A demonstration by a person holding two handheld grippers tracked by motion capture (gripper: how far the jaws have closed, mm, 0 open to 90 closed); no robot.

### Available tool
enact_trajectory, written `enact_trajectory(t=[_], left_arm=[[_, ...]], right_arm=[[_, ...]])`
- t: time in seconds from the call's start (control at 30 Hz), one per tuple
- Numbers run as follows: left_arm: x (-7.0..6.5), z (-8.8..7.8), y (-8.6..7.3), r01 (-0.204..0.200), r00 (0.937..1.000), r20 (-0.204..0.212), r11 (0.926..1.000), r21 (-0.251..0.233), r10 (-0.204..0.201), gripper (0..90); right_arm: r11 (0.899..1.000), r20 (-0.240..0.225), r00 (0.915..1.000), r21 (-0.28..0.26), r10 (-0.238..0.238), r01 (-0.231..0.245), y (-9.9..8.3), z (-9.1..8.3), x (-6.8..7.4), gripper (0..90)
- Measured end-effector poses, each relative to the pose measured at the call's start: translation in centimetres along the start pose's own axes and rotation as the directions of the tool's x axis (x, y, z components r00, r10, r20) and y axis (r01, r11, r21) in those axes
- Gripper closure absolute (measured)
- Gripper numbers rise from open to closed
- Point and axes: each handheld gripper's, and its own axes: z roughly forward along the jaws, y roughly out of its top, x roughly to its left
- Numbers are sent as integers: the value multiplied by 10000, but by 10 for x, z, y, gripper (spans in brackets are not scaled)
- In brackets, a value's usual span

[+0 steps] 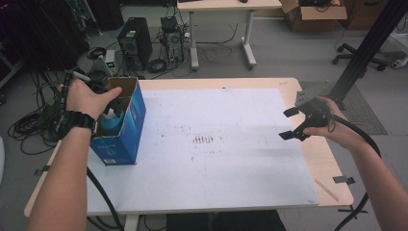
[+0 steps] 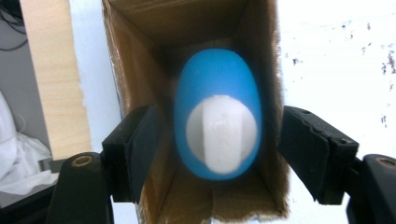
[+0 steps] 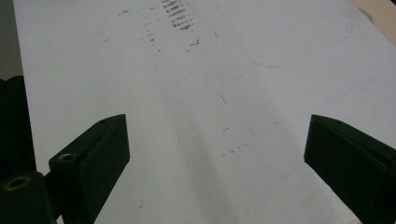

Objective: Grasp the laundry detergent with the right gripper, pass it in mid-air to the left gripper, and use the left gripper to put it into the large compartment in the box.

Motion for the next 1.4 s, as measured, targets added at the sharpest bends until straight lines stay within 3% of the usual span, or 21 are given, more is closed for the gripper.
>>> enact_trajectory(t=[0.27,0.43,0.47,0.5,0.67,0.7,0.73,0.83,0.87,0.9,1.03,1.07,1.1,1.27,1.3,1.33,1.37,1.4], left_arm=[[-22,-21,7,-718,9973,112,9968,-364,723,233],[-40,-26,11,-1282,9913,245,9904,-512,1296,208],[-51,-27,13,-1590,9865,294,9857,-566,1609,195],[-51,-27,13,-1590,9865,294,9857,-566,1609,188],[-83,-24,20,-2466,9655,667,9662,-752,2516,166],[-83,-24,20,-2466,9655,667,9662,-752,2516,159],[-92,-21,21,-2733,9563,852,9588,-781,2796,159],[-104,-18,24,-3092,9428,1025,9470,-877,3173,142],[-104,-18,24,-3092,9428,1025,9470,-877,3173,140],[-111,-15,25,-3295,9343,1100,9392,-960,3391,140],[-124,-7,28,-3619,9202,1206,9268,-1007,3724,92],[-124,-7,28,-3619,9202,1206,9268,-1007,3724,85],[-130,-3,30,-3770,9121,1340,9210,-977,3876,80],[-144,6,31,-4145,8930,1508,9055,-912,4240,56],[-144,6,31,-4145,8930,1508,9055,-912,4240,55],[-149,9,31,-4284,8864,1525,8993,-880,4371,52],[-149,9,31,-4284,8864,1525,8993,-880,4371,49],[-154,11,30,-4402,8800,1546,8934,-900,4492,49]], right_arm=[[10000,3,10000,2,-69,69,4,-1,2,70],[10000,48,10000,-56,-39,40,4,-3,3,70],[10000,50,10000,-65,-42,42,4,-3,3,70],[10000,50,10000,-65,-42,42,4,-3,3,70],[10000,83,10000,25,21,-21,2,-4,2,70],[10000,104,9999,13,45,-45,1,-4,2,70],[10000,109,9999,3,69,-69,1,-5,2,70],[9999,143,9998,37,117,-118,0,-7,0,70],[9999,143,9998,37,117,-118,0,-7,0,70],[9999,143,9998,32,138,-139,-1,-8,-1,70],[9999,145,9998,32,167,-168,-1,-8,-3,69],[9999,145,9998,32,167,-168,-1,-8,-3,69],[9998,134,9997,47,190,-191,0,-7,-4,69],[9997,103,9997,125,201,-202,0,-5,-5,69],[9997,97,9998,121,197,-198,-1,-5,-5,68],[9997,92,9997,127,206,-207,-1,-5,-5,67],[9997,92,9997,127,206,-207,-1,-5,-5,67],[9996,72,9997,156,215,-216,-1,-5,-5,61]])
